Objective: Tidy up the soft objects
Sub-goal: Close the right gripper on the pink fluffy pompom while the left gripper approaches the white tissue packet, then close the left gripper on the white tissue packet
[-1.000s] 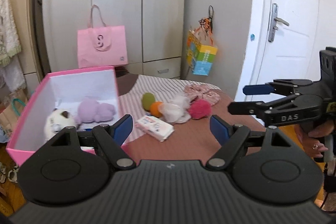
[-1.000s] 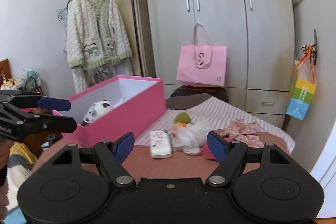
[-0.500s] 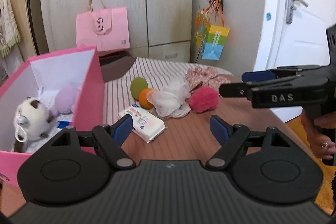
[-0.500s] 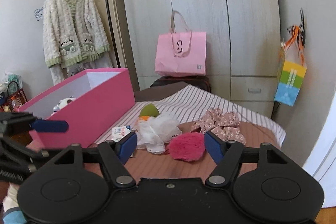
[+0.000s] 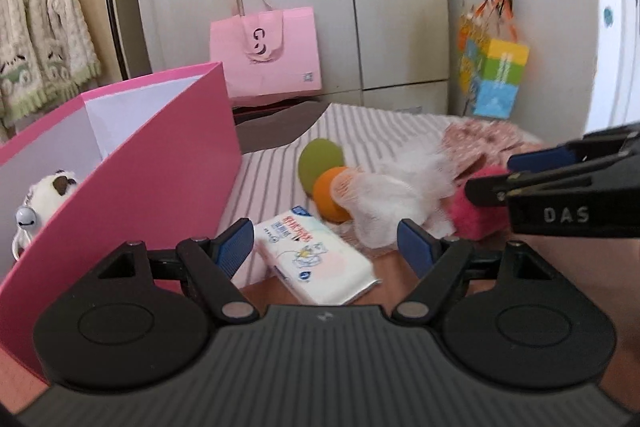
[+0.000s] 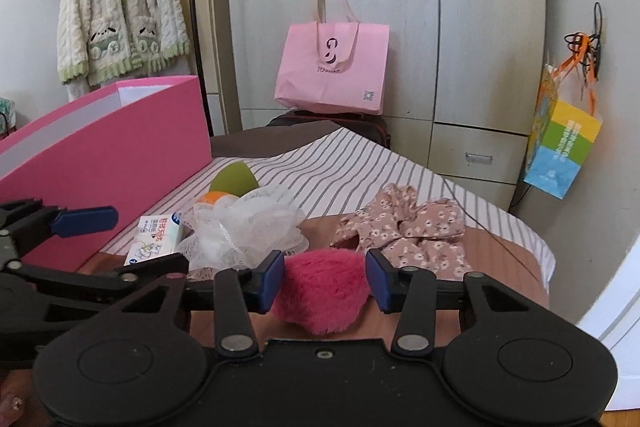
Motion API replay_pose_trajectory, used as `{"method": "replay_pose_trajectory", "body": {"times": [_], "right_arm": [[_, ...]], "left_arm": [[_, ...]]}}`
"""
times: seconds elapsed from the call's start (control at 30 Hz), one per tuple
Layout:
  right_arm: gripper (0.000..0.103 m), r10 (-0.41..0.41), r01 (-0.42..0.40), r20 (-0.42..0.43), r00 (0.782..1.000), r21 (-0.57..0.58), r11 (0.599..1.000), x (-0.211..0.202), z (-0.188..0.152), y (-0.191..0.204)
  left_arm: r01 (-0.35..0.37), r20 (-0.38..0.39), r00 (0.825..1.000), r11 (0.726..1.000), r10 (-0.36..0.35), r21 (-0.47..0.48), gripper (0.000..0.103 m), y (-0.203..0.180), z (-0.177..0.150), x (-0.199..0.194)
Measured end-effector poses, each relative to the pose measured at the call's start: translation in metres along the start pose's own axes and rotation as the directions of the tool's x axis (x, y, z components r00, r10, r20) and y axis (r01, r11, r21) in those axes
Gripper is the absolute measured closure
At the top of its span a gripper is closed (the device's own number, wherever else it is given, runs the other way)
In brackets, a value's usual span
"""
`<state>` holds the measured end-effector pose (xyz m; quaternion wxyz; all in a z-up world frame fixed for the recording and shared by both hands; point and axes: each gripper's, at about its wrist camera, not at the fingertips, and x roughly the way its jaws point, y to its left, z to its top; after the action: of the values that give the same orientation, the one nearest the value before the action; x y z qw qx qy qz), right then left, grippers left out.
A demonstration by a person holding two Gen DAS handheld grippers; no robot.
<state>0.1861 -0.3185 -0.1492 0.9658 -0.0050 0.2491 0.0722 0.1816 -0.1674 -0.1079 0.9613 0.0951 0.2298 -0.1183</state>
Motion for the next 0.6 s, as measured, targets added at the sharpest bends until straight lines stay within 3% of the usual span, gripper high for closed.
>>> {"method": "replay_pose_trajectory", "body": {"times": [0.1, 0.33, 0.47, 0.6], "right_arm": [[0.053, 0.006, -0.006, -0.007, 1.0, -0.005, 1.0, 0.005, -0.001, 0.002], [0.051, -0.002, 0.002, -0.005, 1.0, -0.025, 1.0, 0.01, -0.002, 0.004], [0.049, -0.005, 0.005, -0.003, 1.0, -0.02, 1.0, 0.012, -0.005, 0.003], [0.042, 0.007, -0.007, -0.009, 1.0, -0.003, 1.0, 0.013, -0.008, 0.001]], "left_arm": [[-0.013, -0.037, 0.999, 1.0, 0.014, 0.024, 0.025, -0.001, -0.001, 0.008], [0.0, -0.101, 0.995, 0.998, -0.006, -0.065, 0.024, 0.009, -0.002, 0.021], [0.028, -0.101, 0.994, 0.999, -0.032, -0.043, 0.043, 0.009, -0.003, 0.02], [0.022, -0.116, 0.993, 0.995, -0.033, -0.097, 0.047, 0.014, -0.003, 0.02]]}}
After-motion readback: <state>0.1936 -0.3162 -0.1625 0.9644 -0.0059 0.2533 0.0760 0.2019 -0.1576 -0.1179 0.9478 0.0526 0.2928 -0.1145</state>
